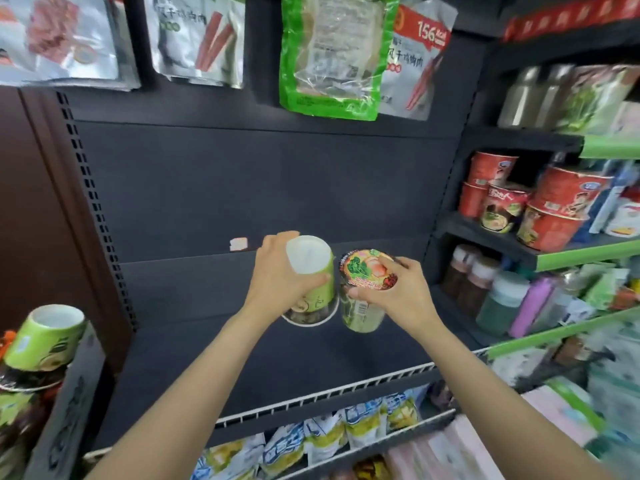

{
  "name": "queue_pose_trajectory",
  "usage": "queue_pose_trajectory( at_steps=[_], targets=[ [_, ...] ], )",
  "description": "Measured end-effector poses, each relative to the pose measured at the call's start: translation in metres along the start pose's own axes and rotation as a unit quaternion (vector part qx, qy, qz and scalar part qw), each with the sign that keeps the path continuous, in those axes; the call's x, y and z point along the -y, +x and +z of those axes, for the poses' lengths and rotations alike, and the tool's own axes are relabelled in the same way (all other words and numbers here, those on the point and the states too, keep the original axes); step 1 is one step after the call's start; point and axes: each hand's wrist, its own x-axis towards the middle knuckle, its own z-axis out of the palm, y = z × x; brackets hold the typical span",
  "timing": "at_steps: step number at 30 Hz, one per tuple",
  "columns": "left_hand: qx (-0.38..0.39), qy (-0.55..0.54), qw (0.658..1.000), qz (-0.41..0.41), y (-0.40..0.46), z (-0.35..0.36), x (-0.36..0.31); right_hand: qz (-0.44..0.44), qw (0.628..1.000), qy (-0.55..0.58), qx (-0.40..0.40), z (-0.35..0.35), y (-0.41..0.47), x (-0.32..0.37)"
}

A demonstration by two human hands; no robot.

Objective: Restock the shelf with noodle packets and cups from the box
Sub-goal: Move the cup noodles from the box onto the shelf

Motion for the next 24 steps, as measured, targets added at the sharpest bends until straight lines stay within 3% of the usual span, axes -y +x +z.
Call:
queue_pose_trajectory(
  at_steps=[9,17,24],
  targets=[
    [0.0,-0.011,0.999,-0.033,0.084,0.11,0.007,0.014,1.0,-0.001,0.007,-0.025,0.104,-0.091],
    [0.021,0.044,0.998,-0.037,0.143,0.191,-0.01,0.043,0.999,0.005,0.028,-0.038,0.186,-0.171],
    [-0.016,0.093,0.989,-0.113,0.174,0.26,-0.008,0.046,0.996,-0.006,0.075,-0.035,0.249,-0.248]
  ],
)
